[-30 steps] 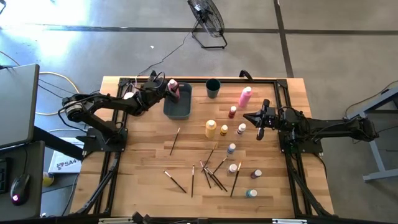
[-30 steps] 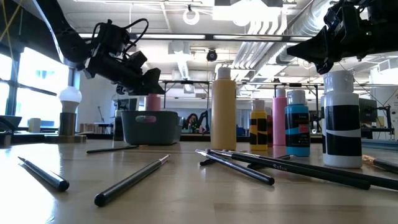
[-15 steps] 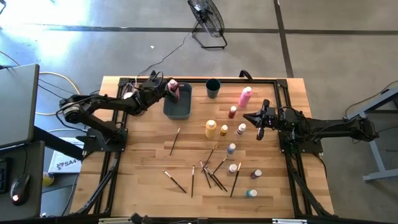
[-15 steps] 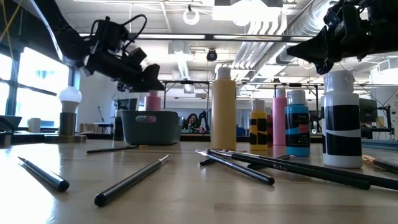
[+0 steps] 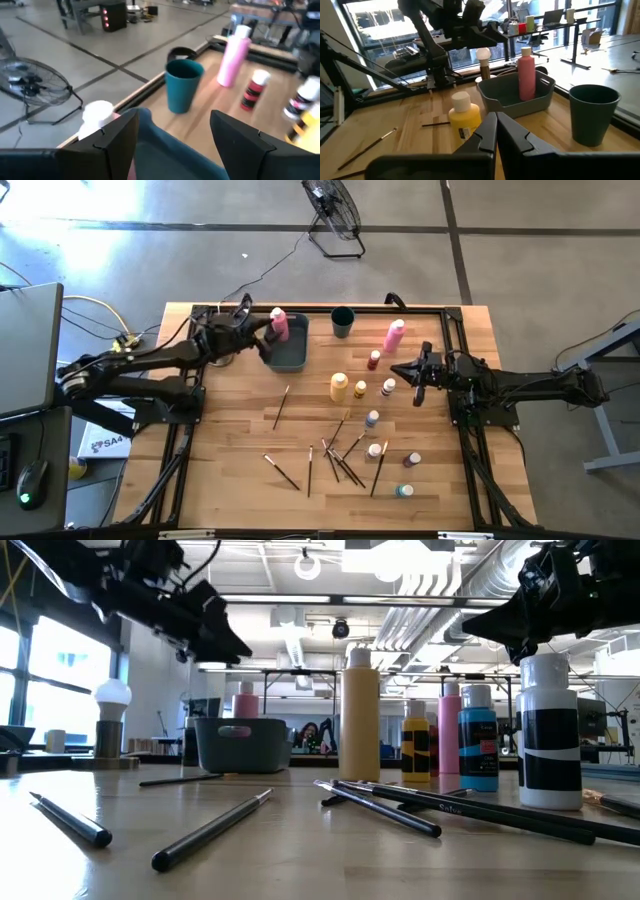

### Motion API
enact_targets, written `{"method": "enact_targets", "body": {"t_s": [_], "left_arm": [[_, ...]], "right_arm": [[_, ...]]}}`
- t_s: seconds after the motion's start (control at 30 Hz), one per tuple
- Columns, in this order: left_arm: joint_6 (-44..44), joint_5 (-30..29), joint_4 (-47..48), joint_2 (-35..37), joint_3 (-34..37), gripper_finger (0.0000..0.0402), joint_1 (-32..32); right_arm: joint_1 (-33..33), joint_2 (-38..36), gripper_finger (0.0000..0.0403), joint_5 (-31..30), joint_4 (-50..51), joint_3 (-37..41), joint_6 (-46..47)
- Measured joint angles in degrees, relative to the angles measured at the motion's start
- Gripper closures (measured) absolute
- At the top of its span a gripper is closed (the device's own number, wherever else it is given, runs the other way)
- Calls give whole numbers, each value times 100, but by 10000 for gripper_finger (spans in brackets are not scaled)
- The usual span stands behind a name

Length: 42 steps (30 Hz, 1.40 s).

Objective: Pick & Place Paint Supplies
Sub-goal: Put the large yellow paint bottle into the green bin

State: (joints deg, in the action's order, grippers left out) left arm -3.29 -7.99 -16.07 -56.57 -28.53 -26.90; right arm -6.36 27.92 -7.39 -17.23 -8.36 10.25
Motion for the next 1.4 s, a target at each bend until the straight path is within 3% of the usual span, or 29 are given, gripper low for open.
{"method": "enact_targets", "body": {"t_s": [0.23,0.57,1.1,1.4], "left_arm": [[442,-907,308,659,10,158,1371],[909,-940,312,819,26,158,2774],[909,-909,683,788,26,158,3701],[907,-920,682,790,26,158,3703]], "right_arm": [[-1,0,400,22,-2,0,5],[-1,0,400,10,48,0,3],[-1,13,400,-18,65,0,1],[-1,22,400,-18,61,0,-92]]}}
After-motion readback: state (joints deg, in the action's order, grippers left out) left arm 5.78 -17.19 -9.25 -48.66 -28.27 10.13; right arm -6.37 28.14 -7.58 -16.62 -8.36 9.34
